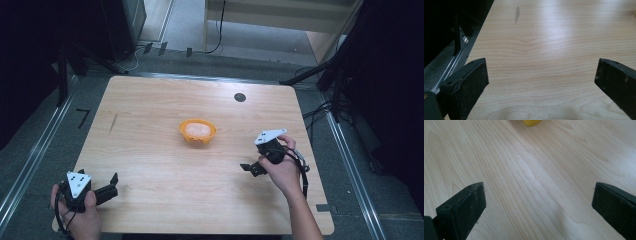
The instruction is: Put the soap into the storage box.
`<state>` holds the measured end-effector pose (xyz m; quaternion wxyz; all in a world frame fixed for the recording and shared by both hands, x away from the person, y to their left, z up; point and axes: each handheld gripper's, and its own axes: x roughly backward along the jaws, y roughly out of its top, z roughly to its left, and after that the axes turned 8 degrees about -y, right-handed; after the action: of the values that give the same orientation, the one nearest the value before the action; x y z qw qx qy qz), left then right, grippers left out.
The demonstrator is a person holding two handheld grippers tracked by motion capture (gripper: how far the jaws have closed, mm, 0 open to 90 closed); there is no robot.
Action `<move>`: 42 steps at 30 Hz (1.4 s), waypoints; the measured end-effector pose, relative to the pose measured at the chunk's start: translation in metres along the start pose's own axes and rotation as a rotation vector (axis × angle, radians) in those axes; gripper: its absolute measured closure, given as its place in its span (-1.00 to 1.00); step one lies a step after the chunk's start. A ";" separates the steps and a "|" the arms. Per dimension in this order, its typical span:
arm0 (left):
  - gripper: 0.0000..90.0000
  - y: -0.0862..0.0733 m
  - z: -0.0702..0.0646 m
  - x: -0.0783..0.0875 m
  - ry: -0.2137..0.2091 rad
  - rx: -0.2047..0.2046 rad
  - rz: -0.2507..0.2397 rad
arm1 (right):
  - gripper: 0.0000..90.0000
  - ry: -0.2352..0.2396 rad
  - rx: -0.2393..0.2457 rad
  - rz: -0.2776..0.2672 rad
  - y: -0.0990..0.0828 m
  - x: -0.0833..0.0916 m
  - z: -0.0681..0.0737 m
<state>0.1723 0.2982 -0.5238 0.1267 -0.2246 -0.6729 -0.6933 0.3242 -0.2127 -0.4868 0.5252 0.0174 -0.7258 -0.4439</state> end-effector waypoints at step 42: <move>-1.00 0.000 -0.003 -0.001 -0.004 -0.022 0.005 | -1.00 -0.109 -0.230 -0.140 -0.129 0.054 -0.005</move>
<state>0.1724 0.2956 -0.5240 0.1245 -0.2290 -0.6650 -0.6999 0.2473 -0.3206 -0.5322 0.4513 -0.0163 -0.6945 -0.5601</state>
